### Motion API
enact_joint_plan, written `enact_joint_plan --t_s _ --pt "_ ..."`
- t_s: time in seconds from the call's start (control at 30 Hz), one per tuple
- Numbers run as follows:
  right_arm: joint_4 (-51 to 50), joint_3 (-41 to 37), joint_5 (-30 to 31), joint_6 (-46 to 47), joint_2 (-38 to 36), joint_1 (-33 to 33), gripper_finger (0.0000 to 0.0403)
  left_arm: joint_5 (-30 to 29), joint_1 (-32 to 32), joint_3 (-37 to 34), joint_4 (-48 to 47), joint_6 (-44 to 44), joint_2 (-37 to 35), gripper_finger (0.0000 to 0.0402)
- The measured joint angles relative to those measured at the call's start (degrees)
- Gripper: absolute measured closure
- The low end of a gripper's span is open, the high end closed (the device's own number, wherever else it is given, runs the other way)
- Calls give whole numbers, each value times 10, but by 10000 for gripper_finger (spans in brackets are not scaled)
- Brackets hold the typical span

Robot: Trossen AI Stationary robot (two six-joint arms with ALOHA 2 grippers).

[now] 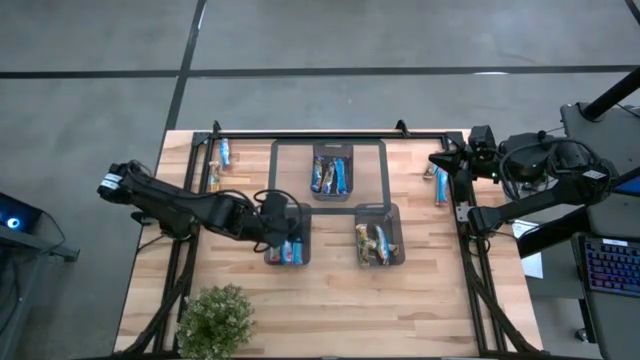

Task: Pick and place Granola Bars by type
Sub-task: Put the orange granola bar into the bottom right black bin

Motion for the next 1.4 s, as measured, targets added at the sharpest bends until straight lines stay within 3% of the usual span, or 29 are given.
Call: enact_joint_plan --t_s 0.4,0.83,1.07,1.4 --pt "0 0 0 2 0 0 394 -8 15 5 -29 22 -2 401" --pt "1 0 13 2 0 0 394 -142 30 5 -174 23 -109 401" --pt "1 0 18 2 0 0 394 -179 82 5 -209 96 -172 401" --pt "2 0 30 6 0 0 394 -178 182 5 -217 216 -229 401"
